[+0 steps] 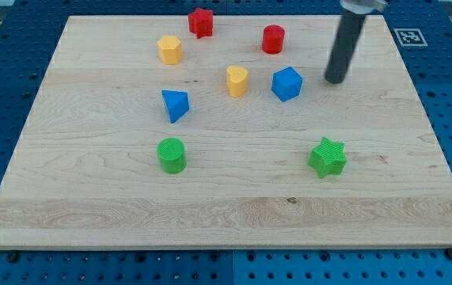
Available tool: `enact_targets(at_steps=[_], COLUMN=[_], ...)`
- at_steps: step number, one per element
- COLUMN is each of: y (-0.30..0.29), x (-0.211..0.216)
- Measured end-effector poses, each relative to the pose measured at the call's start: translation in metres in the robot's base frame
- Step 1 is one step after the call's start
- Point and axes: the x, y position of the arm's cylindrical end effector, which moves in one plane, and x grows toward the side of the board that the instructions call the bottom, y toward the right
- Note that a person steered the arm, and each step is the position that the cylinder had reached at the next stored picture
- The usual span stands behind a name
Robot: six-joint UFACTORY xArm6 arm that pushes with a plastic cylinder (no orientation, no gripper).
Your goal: Push the blue cube into the yellow heart
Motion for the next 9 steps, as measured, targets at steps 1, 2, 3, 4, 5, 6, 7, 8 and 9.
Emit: enact_targets(at_steps=[1, 2, 3, 4, 5, 6, 7, 8, 9], y=[-0.009, -0.038, -0.056, -0.065, -0.079, -0.104, -0.105, -0.074, -0.049], x=[0.037, 0.038, 0.021, 0.003, 0.003, 0.003, 0.003, -0.005, -0.026])
